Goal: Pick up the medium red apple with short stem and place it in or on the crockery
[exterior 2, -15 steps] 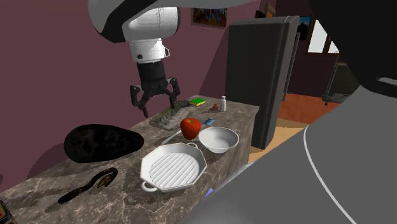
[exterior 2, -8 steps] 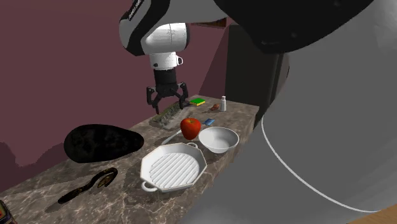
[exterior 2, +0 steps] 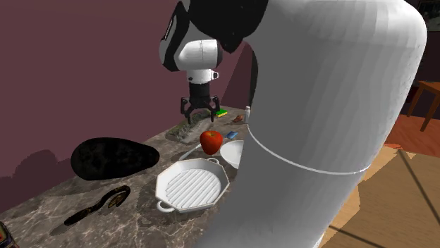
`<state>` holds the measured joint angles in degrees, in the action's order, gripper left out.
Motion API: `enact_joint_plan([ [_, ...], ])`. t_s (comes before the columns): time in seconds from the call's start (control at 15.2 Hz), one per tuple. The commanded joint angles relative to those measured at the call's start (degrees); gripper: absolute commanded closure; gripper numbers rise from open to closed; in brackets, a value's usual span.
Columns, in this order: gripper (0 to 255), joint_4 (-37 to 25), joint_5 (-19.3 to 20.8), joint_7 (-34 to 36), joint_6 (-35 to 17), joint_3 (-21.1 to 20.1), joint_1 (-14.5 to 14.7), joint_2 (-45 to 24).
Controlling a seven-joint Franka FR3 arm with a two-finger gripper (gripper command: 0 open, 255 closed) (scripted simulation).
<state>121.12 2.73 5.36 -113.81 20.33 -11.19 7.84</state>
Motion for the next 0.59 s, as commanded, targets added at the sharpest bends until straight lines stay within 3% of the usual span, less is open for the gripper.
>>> enact_joint_plan([
  [0.0,0,-2.20,-1.93,-0.67,-1.68,1.56,-0.94,-3.61],
  [0.33,0,-7.61,-7.22,-2.47,-4.27,4.36,-3.54,-11.57],
  [0.53,0,-6.26,-7.74,-2.83,-6.42,4.27,-3.61,-12.46],
])
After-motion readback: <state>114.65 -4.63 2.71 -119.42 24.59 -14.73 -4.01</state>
